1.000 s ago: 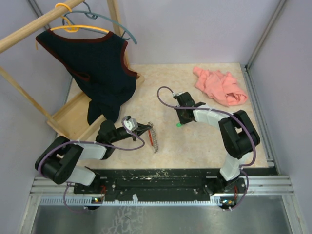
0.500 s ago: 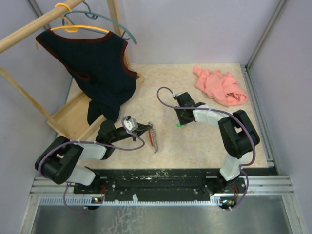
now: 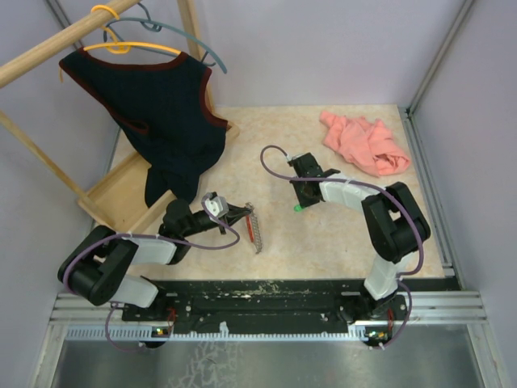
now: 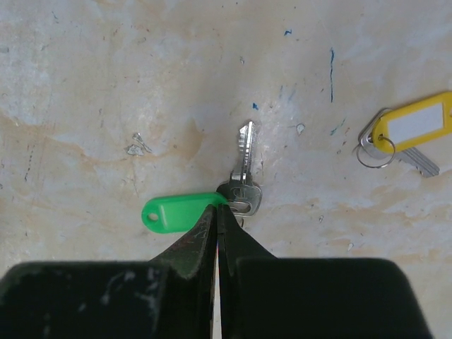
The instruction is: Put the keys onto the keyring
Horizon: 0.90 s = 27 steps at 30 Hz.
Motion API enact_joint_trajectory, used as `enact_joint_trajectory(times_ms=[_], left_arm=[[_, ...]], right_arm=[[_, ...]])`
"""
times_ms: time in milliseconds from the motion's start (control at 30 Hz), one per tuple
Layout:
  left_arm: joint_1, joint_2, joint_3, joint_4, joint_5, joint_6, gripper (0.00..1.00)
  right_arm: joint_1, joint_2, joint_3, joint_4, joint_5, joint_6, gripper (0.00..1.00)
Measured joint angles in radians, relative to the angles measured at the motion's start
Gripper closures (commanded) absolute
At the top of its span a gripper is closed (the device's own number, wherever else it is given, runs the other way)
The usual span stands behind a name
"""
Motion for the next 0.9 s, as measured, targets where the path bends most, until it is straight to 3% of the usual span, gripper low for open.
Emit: enact_joint_trajectory(times_ms=[233, 400, 567, 900], left_arm=[[0.0, 0.0, 0.0, 0.0, 0.0, 0.0, 1.0], [0.0, 0.0, 0.0, 0.0, 0.0, 0.0, 1.0], [0.0, 0.0, 0.0, 0.0, 0.0, 0.0, 1.0], [0.0, -0.001, 0.0, 0.0, 0.0, 0.001, 1.0]], right_arm=[[0.0, -0.029, -0.004, -0.004, -0.064, 0.003, 1.0], [0.0, -0.14, -0.027, 0.015, -0.14, 0.016, 1.0], [0.001, -0.186, -0.027, 0.03, -0.153, 0.0, 0.77], [0.074, -0.139, -0.037, -0.017, 0.008, -0.217, 0.7]])
